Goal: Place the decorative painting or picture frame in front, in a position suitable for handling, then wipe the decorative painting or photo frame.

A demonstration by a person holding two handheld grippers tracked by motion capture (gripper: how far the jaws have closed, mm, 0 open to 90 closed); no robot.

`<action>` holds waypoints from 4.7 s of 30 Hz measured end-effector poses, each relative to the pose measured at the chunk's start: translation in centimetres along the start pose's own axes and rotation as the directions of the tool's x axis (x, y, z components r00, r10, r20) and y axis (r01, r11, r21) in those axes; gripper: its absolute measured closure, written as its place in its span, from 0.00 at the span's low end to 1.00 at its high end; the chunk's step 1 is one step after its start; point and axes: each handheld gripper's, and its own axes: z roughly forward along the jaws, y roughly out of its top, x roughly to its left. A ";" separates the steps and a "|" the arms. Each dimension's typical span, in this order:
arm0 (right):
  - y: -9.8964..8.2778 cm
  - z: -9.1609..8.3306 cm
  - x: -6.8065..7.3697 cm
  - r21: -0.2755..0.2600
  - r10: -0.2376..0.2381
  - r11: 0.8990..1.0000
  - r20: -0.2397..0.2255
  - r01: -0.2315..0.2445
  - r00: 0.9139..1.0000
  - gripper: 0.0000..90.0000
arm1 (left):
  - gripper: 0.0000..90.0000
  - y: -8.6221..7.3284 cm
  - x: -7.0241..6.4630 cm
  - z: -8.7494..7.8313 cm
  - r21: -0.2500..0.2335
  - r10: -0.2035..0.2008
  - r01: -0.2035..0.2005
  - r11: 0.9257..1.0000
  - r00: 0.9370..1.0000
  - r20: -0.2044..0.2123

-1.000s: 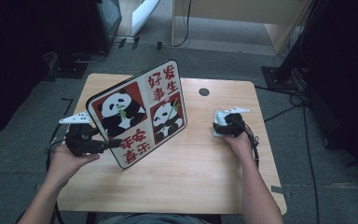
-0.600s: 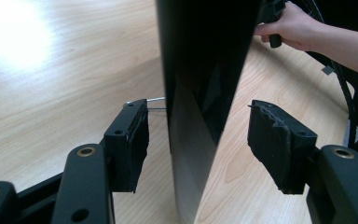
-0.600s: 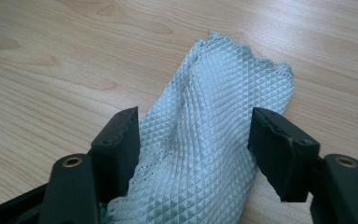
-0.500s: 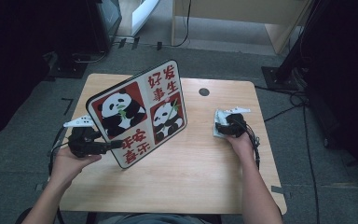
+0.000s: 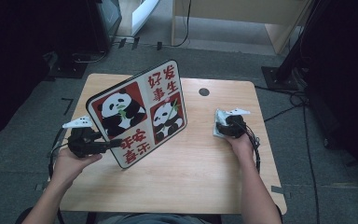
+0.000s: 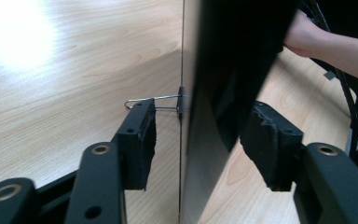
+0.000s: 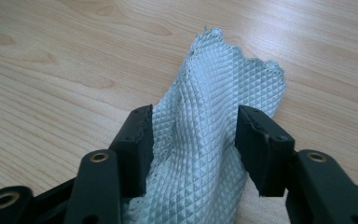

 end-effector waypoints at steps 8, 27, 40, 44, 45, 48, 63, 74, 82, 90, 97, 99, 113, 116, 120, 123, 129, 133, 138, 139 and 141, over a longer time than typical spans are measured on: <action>-0.1 -0.1 0.0 -0.011 -0.011 1.000 0.013 0.011 1.000 0.74 | 0.59 0.2 0.6 0.3 -0.009 -0.034 0.035 0.999 0.999 0.036; 1.7 -1.3 -1.4 0.005 0.123 0.992 -0.068 -0.123 0.990 0.91 | 0.87 0.4 0.4 0.3 -0.008 -0.057 0.057 0.998 0.998 0.034; 5.0 -3.7 1.3 -0.060 0.030 0.997 -0.177 -0.041 0.984 0.90 | 0.88 0.1 -0.1 0.2 -0.010 -0.040 0.041 0.999 0.999 0.033; 5.9 -4.1 2.1 -0.071 0.001 0.997 -0.194 -0.015 0.981 0.90 | 0.88 0.1 -0.3 0.2 -0.010 -0.046 0.046 0.999 0.999 0.029; 6.1 -4.2 2.3 -0.072 -0.004 0.997 -0.202 -0.011 0.979 0.90 | 0.88 0.1 -0.3 0.2 -0.011 -0.047 0.047 0.999 0.998 0.029; 6.9 -4.6 2.8 -0.090 -0.021 0.996 -0.222 0.000 0.975 0.90 | 0.88 0.1 -0.4 0.2 -0.012 -0.051 0.052 0.999 0.998 0.028; 11.3 -6.8 5.9 -0.178 -0.121 0.982 -0.301 0.069 0.946 0.90 | 0.88 0.1 -0.5 0.2 -0.009 -0.051 0.051 0.999 0.998 0.020; 15.2 -9.2 8.5 -0.271 -0.196 0.957 -0.338 0.105 0.921 0.90 | 0.87 0.1 -0.5 0.2 -0.006 -0.057 0.058 0.998 0.998 0.028; 16.9 -10.6 10.2 -0.352 -0.241 0.929 -0.346 0.113 0.907 0.90 | 0.87 0.1 -0.5 0.1 -0.004 -0.047 0.047 0.999 0.998 0.030; 18.1 -11.2 12.0 -0.409 -0.298 0.898 -0.298 0.160 0.907 0.90 | 0.87 -0.1 -0.6 0.0 -0.004 -0.046 0.046 0.999 0.998 0.031; 18.6 -11.5 12.5 -0.448 -0.315 0.878 -0.278 0.167 0.907 0.90 | 0.87 0.0 -0.7 0.1 -0.001 -0.044 0.044 0.999 0.999 0.025; 18.5 -11.2 12.4 -0.454 -0.320 0.873 -0.261 0.177 0.911 0.90 | 0.87 0.0 -0.6 0.1 0.000 -0.046 0.046 0.999 0.999 0.026; 18.4 -8.5 12.5 -0.418 -0.299 0.896 -0.318 0.150 0.899 0.89 | 0.88 0.0 -0.6 0.0 0.002 -0.025 0.025 1.000 0.999 0.025; 18.3 -8.0 12.7 -0.403 -0.294 0.903 -0.329 0.148 0.897 0.89 | 0.88 0.0 -0.6 0.0 0.003 -0.022 0.022 1.000 0.999 0.026; 18.2 -7.6 12.9 -0.396 -0.302 0.904 -0.327 0.160 0.895 0.89 | 0.88 0.0 -0.7 0.0 0.004 -0.020 0.020 1.000 0.999 0.028; 17.8 -7.4 12.8 -0.405 -0.297 0.901 -0.319 0.154 0.900 0.89 | 0.88 0.0 -0.7 0.0 0.005 -0.018 0.018 1.000 0.999 0.029; 17.2 -6.6 12.7 -0.371 -0.285 0.916 -0.328 0.154 0.901 0.89 | 0.88 0.2 -0.5 0.0 0.007 -0.021 0.021 1.000 0.999 0.033; 17.0 -6.4 12.5 -0.353 -0.279 0.923 -0.336 0.154 0.900 0.89 | 0.88 0.2 -0.5 0.1 0.007 -0.018 0.018 1.000 0.999 0.032; 16.5 -6.0 12.6 -0.349 -0.275 0.925 -0.338 0.152 0.900 0.89 | 0.88 0.2 -0.5 0.1 0.007 -0.018 0.018 1.000 0.999 0.035; 16.4 -5.9 12.6 -0.342 -0.270 0.928 -0.340 0.149 0.901 0.89 | 0.88 0.2 -0.5 0.1 0.007 -0.019 0.019 1.000 0.999 0.034; 16.2 -5.8 12.6 -0.337 -0.268 0.930 -0.342 0.149 0.900 0.89 | 0.88 0.2 -0.5 0.1 0.007 -0.018 0.018 1.000 0.999 0.034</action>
